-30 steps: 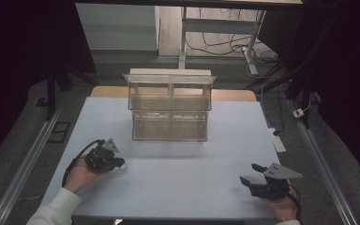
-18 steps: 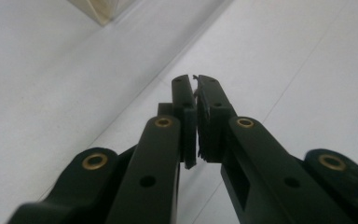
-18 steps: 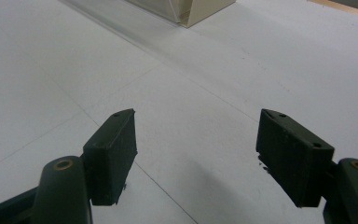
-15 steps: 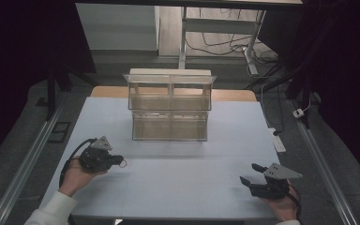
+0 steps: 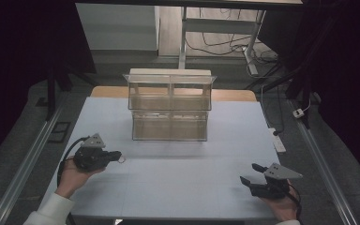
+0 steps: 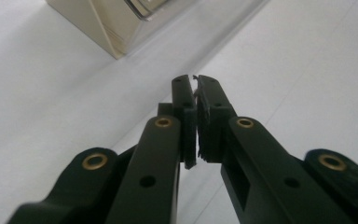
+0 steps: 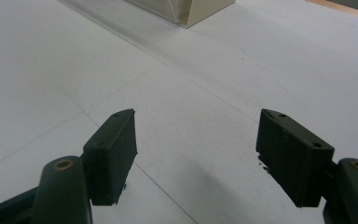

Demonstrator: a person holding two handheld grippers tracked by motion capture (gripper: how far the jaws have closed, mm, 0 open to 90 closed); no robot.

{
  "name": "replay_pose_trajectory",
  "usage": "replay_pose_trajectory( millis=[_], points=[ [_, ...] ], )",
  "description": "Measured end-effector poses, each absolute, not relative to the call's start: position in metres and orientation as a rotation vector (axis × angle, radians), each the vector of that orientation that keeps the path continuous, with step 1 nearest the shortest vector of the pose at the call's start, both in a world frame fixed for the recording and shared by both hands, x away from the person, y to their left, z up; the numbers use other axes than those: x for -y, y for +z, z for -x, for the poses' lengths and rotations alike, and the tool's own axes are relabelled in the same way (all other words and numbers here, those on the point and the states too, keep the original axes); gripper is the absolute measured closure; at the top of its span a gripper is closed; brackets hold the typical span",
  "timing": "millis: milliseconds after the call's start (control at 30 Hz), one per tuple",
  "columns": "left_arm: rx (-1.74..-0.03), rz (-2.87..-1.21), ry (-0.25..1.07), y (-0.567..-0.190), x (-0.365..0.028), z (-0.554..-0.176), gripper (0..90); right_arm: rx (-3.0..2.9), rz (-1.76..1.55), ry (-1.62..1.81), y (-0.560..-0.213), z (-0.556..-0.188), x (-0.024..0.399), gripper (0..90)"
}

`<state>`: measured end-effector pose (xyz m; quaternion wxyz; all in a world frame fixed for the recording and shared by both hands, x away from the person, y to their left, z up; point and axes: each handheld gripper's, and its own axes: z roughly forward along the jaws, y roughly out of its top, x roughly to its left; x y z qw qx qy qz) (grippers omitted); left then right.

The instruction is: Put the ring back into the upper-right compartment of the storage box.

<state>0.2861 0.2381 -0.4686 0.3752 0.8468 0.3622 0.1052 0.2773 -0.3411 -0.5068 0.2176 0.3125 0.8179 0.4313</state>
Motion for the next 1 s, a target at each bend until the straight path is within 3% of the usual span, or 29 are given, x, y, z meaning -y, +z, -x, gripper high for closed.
replay_pose_trajectory(
  millis=[1000],
  points=[
    [-0.882, -2.006, 0.361, -0.434, -0.237, -0.276, 85.8, -2.253, -0.869, 1.199, -0.506, -0.277, 0.342, 28.6]
  ],
)
